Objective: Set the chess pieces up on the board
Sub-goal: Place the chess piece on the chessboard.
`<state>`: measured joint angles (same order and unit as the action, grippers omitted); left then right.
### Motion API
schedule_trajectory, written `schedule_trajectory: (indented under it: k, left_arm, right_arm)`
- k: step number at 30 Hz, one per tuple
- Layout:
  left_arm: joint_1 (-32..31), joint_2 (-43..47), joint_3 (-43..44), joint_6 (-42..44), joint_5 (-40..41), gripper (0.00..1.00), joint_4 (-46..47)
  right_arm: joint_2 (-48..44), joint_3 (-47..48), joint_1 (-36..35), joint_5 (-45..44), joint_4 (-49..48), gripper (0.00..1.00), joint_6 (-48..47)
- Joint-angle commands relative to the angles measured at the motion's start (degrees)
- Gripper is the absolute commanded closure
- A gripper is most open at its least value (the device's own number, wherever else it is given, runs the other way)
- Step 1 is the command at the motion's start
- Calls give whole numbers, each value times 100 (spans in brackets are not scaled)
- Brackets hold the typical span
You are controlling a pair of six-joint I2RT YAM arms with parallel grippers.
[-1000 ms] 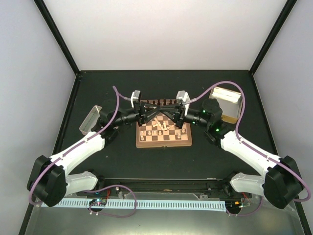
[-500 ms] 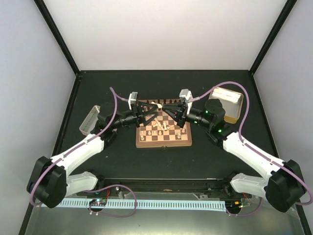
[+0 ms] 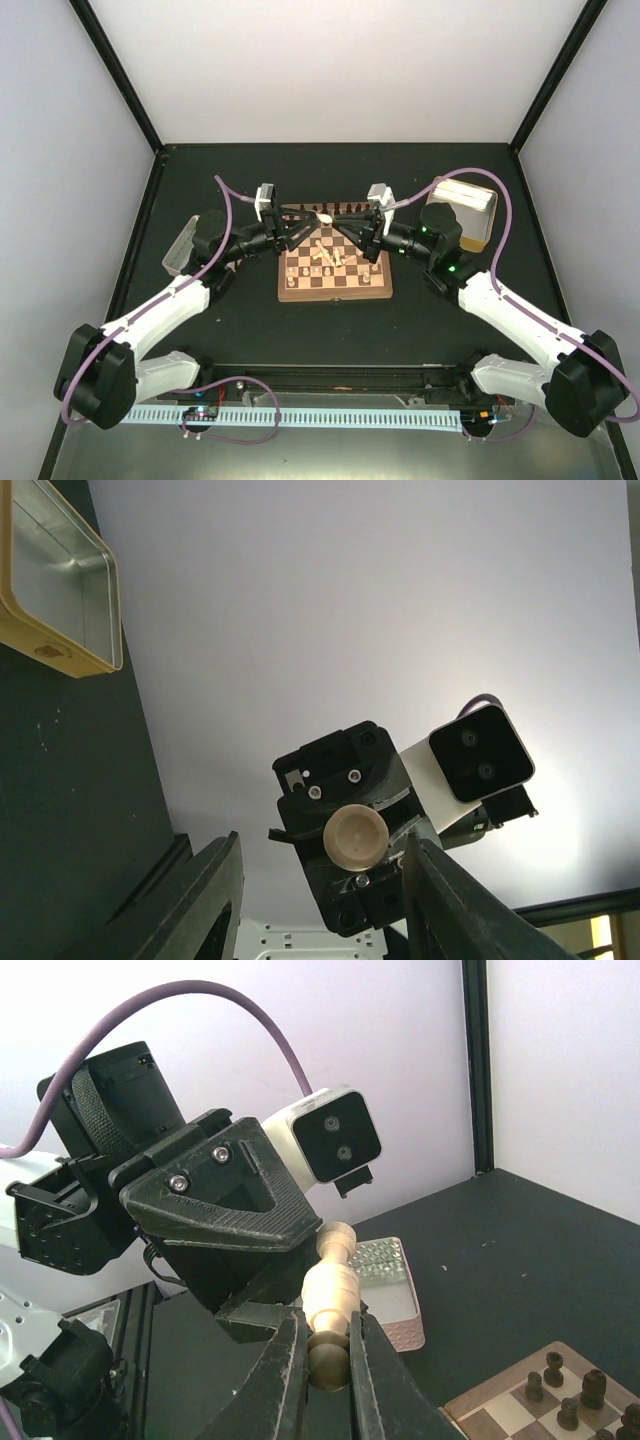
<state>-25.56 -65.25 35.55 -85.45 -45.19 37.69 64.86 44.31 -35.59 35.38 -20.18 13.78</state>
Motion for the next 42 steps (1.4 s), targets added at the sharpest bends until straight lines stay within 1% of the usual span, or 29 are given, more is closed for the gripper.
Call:
schedule_trajectory:
  k: [1, 6, 9, 13, 17, 22, 24, 26, 27, 28, 31, 33, 38, 42]
  left_arm:
    - [47, -63, 39, 29, -115, 54, 424]
    - [42, -147, 56, -51, -176, 54, 594]
    - [43, -163, 56, -35, -176, 61, 531]
    - [47, -155, 62, 37, -174, 74, 430]
    - [43, -146, 66, 126, -161, 79, 341]
    - [43, -135, 104, 324, -136, 93, 178]
    - [50, -87, 144, 572, -84, 95, -23]
    - [43, 26, 222, 1014, 60, 96, -539]
    - [43, 125, 289, 1360, 200, 96, -934]
    - [43, 239, 373, 1736, 408, 96, -1620]
    - [42, 673, 635, 3035, 1306, 97, -3148]
    - [42, 955, 683, 3706, 1904, 97, -3754]
    - [34, 1654, 696, 4988, 3137, 97, -4794]
    - [32, 2114, 667, 5845, 3707, 97, -5284]
  right_arm:
    - [-98, -41, 13, 131, 10, 98, -103]
    - [-101, -46, 9, 221, 84, 98, -146]
    - [-98, -28, 9, 321, 120, 98, -179]
    - [-104, -11, 11, 330, 220, 98, -242]
    - [-102, -6, 13, 337, 277, 98, -277]
    - [-128, -9, 9, 187, 336, 98, -273]
    - [-173, -17, 9, -3, 384, 98, -262]
    - [-221, -41, 9, -335, 466, 97, -251]
    - [-235, -39, 9, -547, 551, 97, -253]
    - [-237, -12, 13, -782, 707, 97, -253]
    - [-178, 231, 9, -1583, 1573, 97, -209]
    - [-97, 437, 16, -1896, 2405, 98, -141]
    - [468, 1570, 9, -2106, 5117, 98, -41]
    - [989, 2283, -18, -2007, 6611, 99, 69]
